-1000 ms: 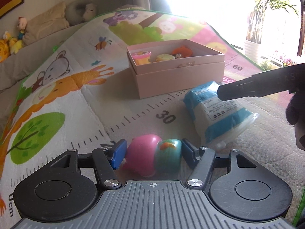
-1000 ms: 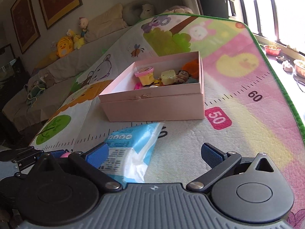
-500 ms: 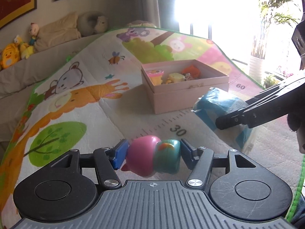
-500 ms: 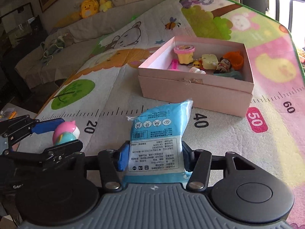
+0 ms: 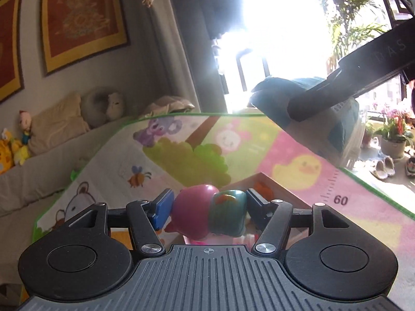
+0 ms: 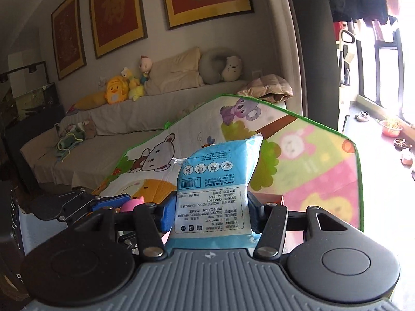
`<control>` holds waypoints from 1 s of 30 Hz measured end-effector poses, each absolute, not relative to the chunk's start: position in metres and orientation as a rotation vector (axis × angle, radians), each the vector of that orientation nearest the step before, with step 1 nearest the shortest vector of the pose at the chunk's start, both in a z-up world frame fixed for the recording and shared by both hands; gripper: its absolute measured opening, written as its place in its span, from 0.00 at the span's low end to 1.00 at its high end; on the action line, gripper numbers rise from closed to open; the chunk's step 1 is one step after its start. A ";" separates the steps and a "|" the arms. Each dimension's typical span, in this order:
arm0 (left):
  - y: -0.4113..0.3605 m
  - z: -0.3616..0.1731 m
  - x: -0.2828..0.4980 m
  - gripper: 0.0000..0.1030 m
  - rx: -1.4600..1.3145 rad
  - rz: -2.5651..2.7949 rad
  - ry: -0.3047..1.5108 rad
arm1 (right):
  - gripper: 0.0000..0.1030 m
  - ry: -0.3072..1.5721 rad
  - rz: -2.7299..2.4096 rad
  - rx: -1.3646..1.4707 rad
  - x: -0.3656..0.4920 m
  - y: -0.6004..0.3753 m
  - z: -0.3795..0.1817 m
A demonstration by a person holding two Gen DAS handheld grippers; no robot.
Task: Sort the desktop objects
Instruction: 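Carry pig toy with left tool while right carries wipes pack into pink box, then open both tools over pink box and withdraw them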
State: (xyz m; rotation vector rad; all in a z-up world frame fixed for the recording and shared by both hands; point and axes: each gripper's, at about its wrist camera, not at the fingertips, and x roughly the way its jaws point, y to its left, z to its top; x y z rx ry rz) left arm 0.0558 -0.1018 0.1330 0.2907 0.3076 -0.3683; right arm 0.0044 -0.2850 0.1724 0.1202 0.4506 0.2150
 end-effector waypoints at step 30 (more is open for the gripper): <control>-0.030 0.030 0.067 0.98 0.066 -0.435 0.585 | 0.70 0.600 -0.036 0.246 0.097 -0.303 0.048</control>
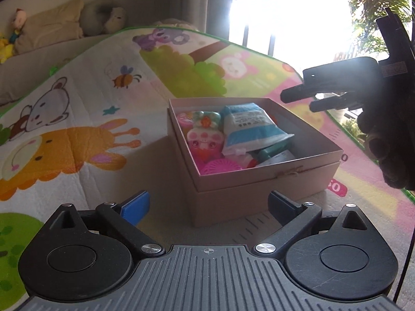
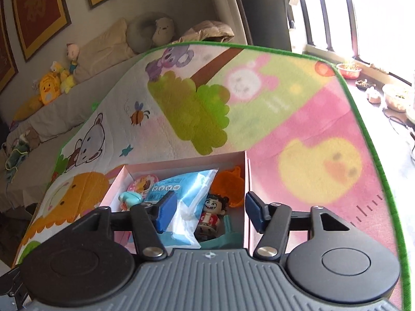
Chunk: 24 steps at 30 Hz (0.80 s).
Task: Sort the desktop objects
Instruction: 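Open both tools over pink box and withdraw them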
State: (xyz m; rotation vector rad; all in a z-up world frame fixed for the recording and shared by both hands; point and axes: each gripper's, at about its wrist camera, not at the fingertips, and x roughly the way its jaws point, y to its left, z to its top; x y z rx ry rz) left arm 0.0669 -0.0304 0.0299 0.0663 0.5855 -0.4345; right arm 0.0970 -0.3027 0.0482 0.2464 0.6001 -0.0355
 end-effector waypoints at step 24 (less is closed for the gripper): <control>0.029 0.029 0.045 1.00 0.038 -0.091 0.613 | 1.00 0.578 0.174 0.203 0.075 -0.226 0.047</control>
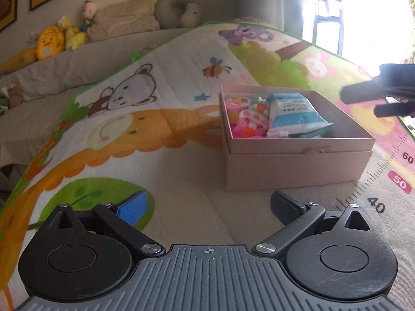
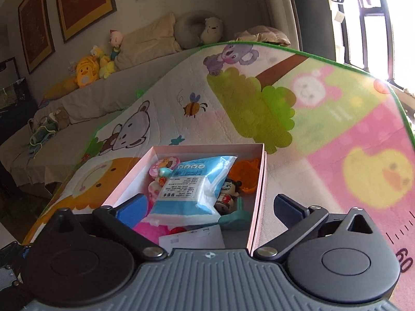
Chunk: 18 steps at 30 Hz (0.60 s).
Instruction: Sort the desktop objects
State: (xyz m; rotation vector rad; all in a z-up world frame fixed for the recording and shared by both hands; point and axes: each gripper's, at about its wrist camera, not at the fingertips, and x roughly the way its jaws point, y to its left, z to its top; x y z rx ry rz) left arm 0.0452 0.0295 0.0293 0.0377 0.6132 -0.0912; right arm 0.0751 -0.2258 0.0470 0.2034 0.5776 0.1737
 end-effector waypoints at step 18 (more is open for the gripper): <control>-0.007 -0.002 0.024 1.00 0.031 -0.032 0.693 | 1.00 0.761 0.031 -0.002 0.015 -0.198 -0.030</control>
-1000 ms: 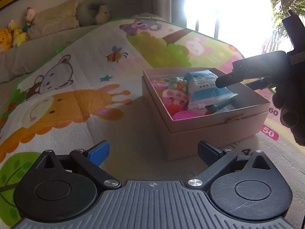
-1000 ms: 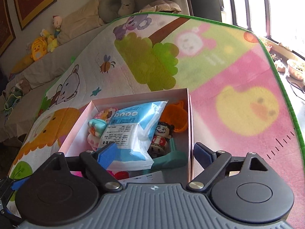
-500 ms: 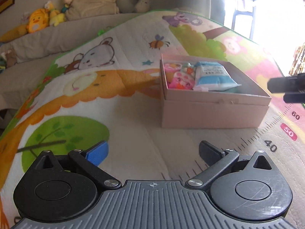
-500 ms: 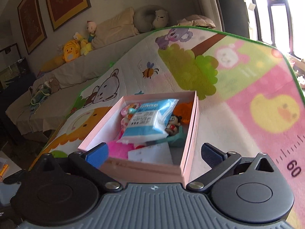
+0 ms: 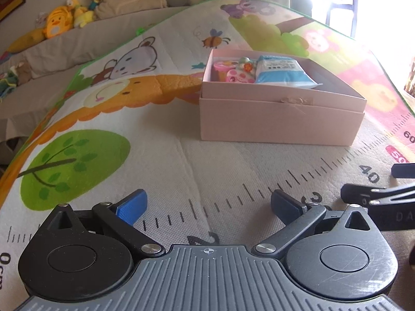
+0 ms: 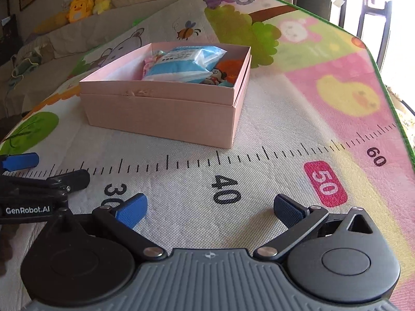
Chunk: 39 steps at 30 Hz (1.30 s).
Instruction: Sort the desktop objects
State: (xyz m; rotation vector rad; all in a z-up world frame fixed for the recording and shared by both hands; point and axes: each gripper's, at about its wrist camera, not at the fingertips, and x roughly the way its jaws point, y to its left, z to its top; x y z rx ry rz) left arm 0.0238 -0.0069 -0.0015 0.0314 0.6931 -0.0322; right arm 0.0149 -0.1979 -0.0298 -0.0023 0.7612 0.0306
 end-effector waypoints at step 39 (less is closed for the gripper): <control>-0.007 -0.002 0.022 1.00 0.035 -0.032 0.693 | 1.00 0.696 0.003 0.013 0.014 -0.202 -0.036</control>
